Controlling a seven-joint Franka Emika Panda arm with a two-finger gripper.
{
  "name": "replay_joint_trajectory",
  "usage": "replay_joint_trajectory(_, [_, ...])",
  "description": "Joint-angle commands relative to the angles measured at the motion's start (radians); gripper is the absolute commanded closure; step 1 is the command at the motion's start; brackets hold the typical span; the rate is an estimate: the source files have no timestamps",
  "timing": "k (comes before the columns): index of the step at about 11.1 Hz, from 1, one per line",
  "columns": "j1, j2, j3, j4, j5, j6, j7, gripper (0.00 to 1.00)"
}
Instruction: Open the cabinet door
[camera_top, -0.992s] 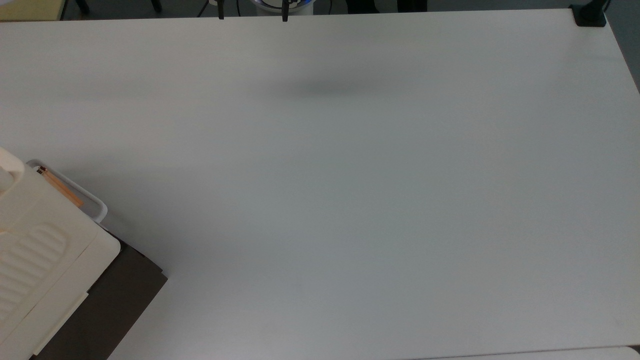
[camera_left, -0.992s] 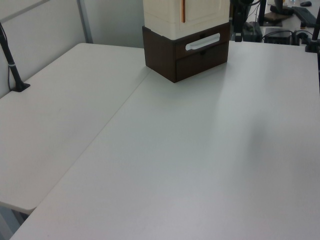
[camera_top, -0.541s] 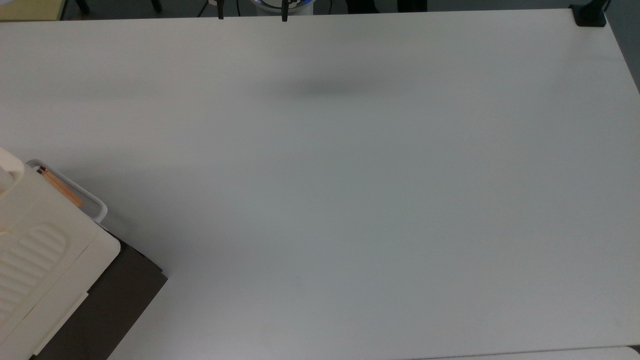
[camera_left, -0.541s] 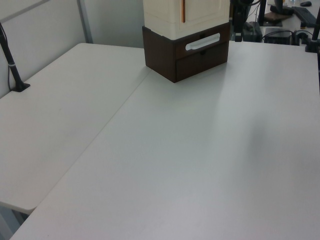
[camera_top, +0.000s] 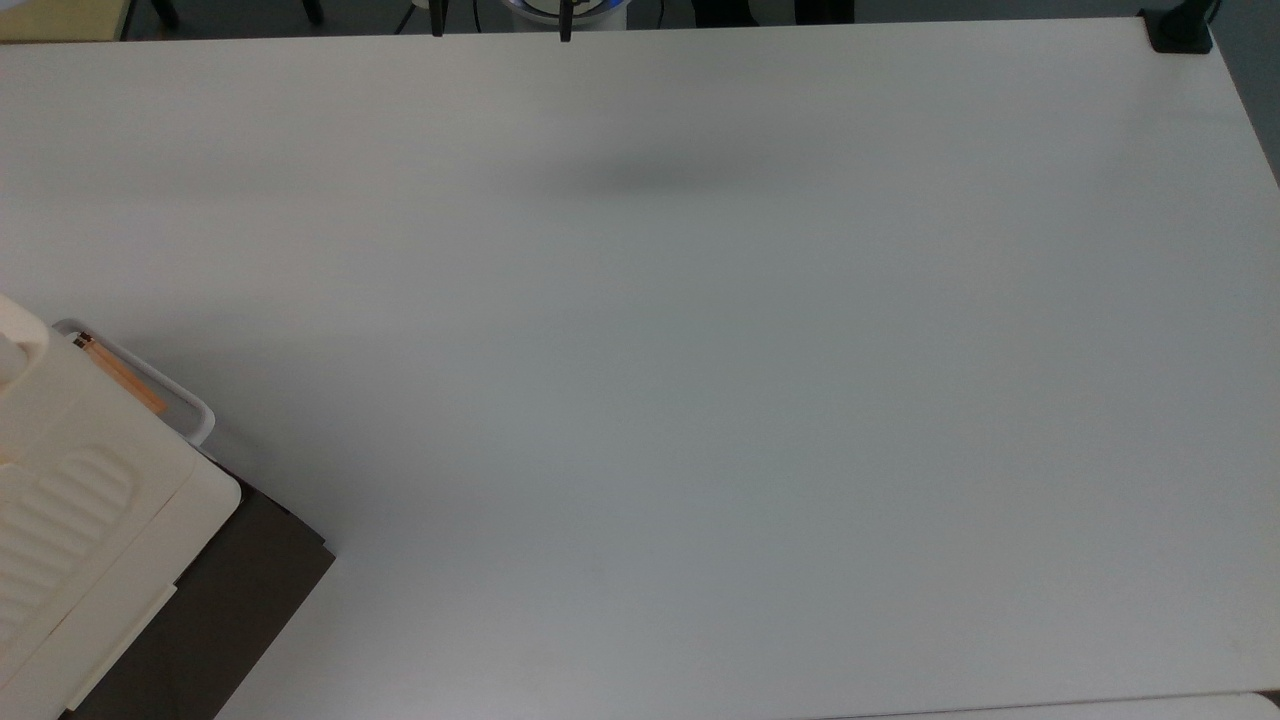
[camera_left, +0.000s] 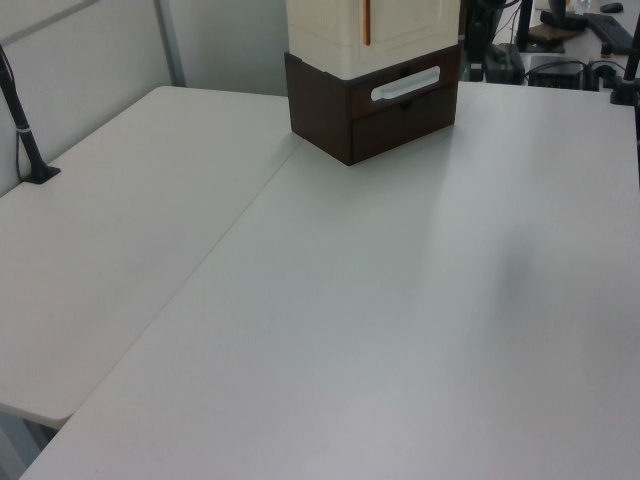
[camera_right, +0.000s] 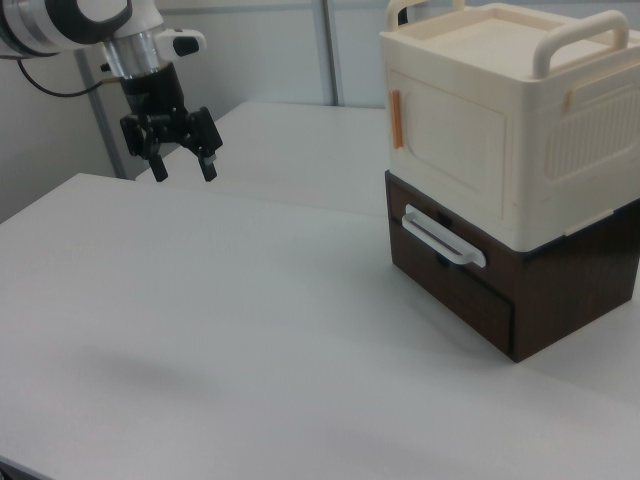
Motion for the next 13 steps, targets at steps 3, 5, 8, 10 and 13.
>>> replay_joint_trajectory(3, [-0.075,0.126,-0.024,0.159,0.020,0.108,0.068,0.00])
replay_joint_trajectory(5, [-0.122,0.198,-0.031,0.218,0.018,0.234,0.140,0.00])
replay_joint_trajectory(8, [-0.119,0.321,-0.121,0.299,0.012,0.475,0.300,0.00])
replay_joint_trajectory(10, [-0.119,0.379,-0.160,0.334,0.006,0.603,0.372,0.00])
replay_joint_trajectory(13, [-0.125,0.439,-0.194,0.335,-0.003,0.787,0.415,0.00])
